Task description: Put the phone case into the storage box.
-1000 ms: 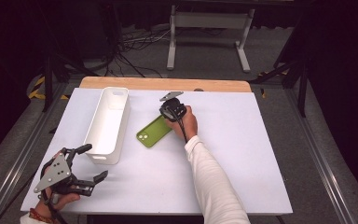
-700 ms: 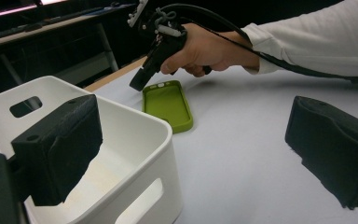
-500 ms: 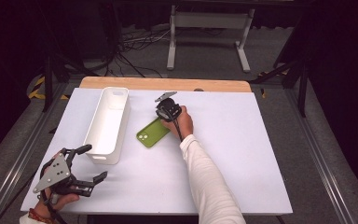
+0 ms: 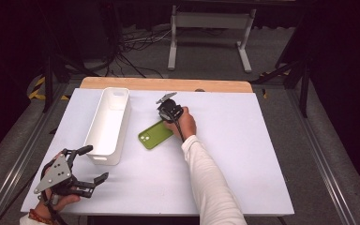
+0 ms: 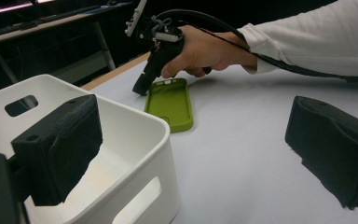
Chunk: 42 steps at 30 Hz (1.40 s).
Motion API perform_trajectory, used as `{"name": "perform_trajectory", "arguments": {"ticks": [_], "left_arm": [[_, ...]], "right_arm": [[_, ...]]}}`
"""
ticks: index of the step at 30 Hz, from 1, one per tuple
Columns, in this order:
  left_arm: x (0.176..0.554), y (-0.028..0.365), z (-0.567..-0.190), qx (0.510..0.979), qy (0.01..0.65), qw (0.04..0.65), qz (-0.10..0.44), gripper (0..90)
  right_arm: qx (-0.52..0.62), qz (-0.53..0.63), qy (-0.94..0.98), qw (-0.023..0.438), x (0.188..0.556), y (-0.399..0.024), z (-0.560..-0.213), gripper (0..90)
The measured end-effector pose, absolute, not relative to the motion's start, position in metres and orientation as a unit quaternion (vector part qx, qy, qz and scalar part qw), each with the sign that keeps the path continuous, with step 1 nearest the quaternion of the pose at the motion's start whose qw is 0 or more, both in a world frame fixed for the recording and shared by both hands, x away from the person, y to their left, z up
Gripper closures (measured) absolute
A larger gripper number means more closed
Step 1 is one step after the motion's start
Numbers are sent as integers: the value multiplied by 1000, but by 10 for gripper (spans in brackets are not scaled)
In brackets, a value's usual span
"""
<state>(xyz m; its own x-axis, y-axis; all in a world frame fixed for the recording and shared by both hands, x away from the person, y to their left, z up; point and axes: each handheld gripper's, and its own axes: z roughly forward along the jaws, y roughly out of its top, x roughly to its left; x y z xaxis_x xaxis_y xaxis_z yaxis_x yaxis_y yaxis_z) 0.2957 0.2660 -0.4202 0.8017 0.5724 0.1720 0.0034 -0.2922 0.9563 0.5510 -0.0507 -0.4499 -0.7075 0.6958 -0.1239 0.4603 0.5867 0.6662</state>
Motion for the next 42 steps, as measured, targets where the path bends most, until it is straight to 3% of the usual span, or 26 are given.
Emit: {"name": "perform_trajectory", "arguments": {"ticks": [23, 42], "left_arm": [[296, 262, -421, 768, 188, 560, 246, 47], [295, 261, -421, 768, 192, 558, 248, 47]], "right_arm": [[331, 297, 877, 180, 513, -92, -447, 900], [295, 287, 899, 150, 457, -109, -444, 900]]}}
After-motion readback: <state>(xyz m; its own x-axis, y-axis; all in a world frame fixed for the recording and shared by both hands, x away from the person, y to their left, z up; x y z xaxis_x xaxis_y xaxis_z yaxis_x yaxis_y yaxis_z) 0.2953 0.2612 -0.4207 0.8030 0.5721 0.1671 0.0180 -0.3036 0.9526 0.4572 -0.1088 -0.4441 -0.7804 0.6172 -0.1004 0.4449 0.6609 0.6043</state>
